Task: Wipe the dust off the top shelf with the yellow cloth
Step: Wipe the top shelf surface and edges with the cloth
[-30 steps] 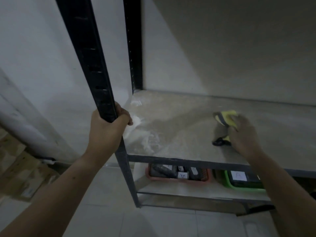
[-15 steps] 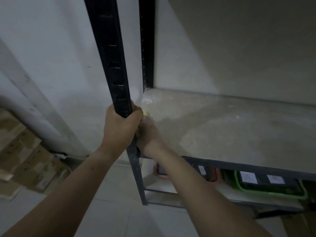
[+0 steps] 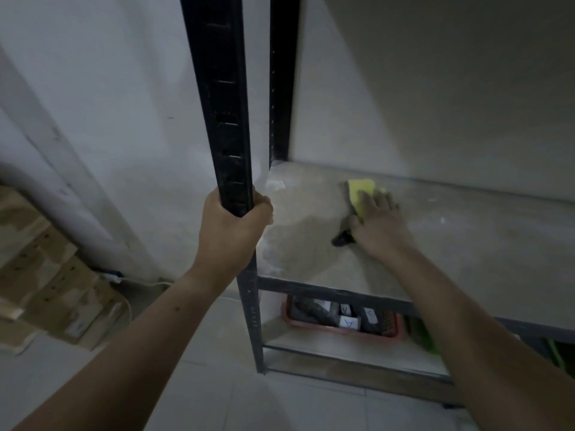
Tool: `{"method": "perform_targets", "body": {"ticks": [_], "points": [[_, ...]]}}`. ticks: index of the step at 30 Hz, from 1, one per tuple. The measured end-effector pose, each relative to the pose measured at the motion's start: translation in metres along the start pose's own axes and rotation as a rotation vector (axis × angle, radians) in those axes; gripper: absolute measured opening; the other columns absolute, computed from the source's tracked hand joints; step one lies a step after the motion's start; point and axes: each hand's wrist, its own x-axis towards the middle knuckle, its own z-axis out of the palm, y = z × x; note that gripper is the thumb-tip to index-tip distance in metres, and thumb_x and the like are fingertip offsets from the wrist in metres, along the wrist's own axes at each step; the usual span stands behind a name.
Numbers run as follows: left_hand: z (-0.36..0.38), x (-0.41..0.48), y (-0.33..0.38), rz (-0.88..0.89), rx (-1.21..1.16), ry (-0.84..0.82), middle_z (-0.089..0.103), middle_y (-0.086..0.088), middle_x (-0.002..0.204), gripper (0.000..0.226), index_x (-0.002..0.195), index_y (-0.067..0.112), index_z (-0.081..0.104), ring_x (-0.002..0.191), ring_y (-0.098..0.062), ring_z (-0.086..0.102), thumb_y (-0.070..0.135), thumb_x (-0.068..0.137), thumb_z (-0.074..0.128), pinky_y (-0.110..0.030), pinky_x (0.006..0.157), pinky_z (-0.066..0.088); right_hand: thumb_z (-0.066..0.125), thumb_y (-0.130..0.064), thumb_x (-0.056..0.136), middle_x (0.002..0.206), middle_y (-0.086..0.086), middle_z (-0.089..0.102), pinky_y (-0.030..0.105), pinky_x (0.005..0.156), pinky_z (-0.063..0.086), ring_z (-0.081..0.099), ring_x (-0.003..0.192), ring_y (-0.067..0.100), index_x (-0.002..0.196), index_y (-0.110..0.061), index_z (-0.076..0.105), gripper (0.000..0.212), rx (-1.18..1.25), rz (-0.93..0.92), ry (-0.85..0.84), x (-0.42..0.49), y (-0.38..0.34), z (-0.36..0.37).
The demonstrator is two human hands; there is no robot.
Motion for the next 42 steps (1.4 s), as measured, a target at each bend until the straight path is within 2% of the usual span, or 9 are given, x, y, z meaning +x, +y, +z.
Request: {"method": "perform_targets", "body": {"ticks": [2,6,10,14,19,23,32,38,42], "points": [[-0.001,0.0,0.0,-0.002,0.011,0.001,0.061,-0.023,0.068,0.026,0.053,0.029,0.058,0.071,-0.038,0.062,0.011,0.071,0.058,-0.042,0.072,0.055,0.023,-0.047,0.09,0.158,0.014,0.021,0.038,0.12,0.015,0.015,0.146,0.029,0.15,-0.02,0.024,0.066,0.023,-0.14,0.03,-0.001,-0.038,0.009],[0.0,0.0,-0.002,0.027,0.021,-0.003,0.054,-0.033,0.066,0.016,0.058,0.011,0.053,0.066,-0.046,0.055,0.006,0.073,0.056,-0.054,0.062,0.051,0.045,-0.012,0.09,0.135,0.01,0.052,0.036,0.103,0.04,0.048,0.124,0.027,0.133,-0.016,0.048,0.043,0.292,-0.466,-0.076,-0.028,-0.131,0.012],[-0.001,-0.001,-0.001,-0.008,0.001,-0.006,0.058,-0.021,0.062,0.013,0.058,0.016,0.056,0.065,-0.043,0.058,0.014,0.071,0.06,-0.053,0.062,0.054,0.05,-0.015,0.094,0.1,0.01,0.069,0.037,0.082,0.052,0.063,0.09,0.025,0.102,-0.013,0.064,0.017,0.739,-0.414,-0.306,-0.032,-0.14,-0.017],[-0.002,-0.002,0.0,-0.012,0.026,-0.003,0.057,-0.033,0.072,0.017,0.06,0.013,0.053,0.071,-0.044,0.058,0.017,0.074,0.06,-0.045,0.066,0.051,0.053,-0.007,0.093,0.115,-0.009,0.057,0.001,0.076,0.036,0.053,0.101,0.009,0.127,-0.017,0.06,0.036,0.795,-0.278,0.022,-0.014,-0.067,-0.045],[0.0,-0.001,0.001,-0.005,0.011,-0.004,0.063,-0.017,0.068,0.025,0.056,0.032,0.06,0.071,-0.035,0.063,0.013,0.072,0.059,-0.042,0.07,0.056,0.033,-0.043,0.09,0.136,-0.002,0.052,0.043,0.095,0.048,0.058,0.113,0.029,0.139,-0.046,0.036,0.049,0.416,0.082,0.228,0.023,0.104,-0.042],[0.0,0.003,-0.005,0.006,-0.017,-0.043,0.067,-0.002,0.067,0.03,0.059,0.035,0.062,0.075,-0.034,0.066,0.01,0.074,0.056,-0.037,0.075,0.053,0.037,-0.03,0.092,0.148,0.019,0.038,0.049,0.11,0.033,0.038,0.133,0.039,0.144,-0.008,0.037,0.056,0.248,0.263,0.15,0.034,0.152,-0.025],[0.002,0.003,-0.007,0.028,-0.054,-0.026,0.066,-0.001,0.063,0.023,0.058,0.034,0.057,0.069,-0.022,0.066,0.015,0.071,0.057,-0.024,0.071,0.05,0.036,-0.036,0.091,0.152,0.018,0.033,0.039,0.112,0.027,0.033,0.137,0.035,0.146,-0.015,0.036,0.059,0.129,0.104,0.141,0.053,0.059,0.001],[-0.001,0.003,-0.005,0.029,-0.012,-0.044,0.064,-0.012,0.065,0.01,0.059,0.032,0.061,0.07,-0.038,0.064,0.027,0.068,0.06,-0.05,0.07,0.056,0.024,-0.038,0.073,0.143,0.021,0.043,0.042,0.109,0.031,0.04,0.131,0.036,0.138,-0.01,0.044,0.073,0.13,-0.164,0.108,0.06,-0.07,0.018],[-0.002,0.003,-0.007,0.025,-0.001,-0.005,0.051,-0.038,0.071,0.027,0.069,0.007,0.048,0.067,-0.052,0.055,0.032,0.067,0.058,-0.065,0.064,0.05,0.044,-0.032,0.089,0.128,0.011,0.051,0.04,0.096,0.04,0.049,0.115,0.032,0.114,-0.022,0.054,0.029,0.208,-0.218,0.129,0.047,-0.153,0.026]]}}
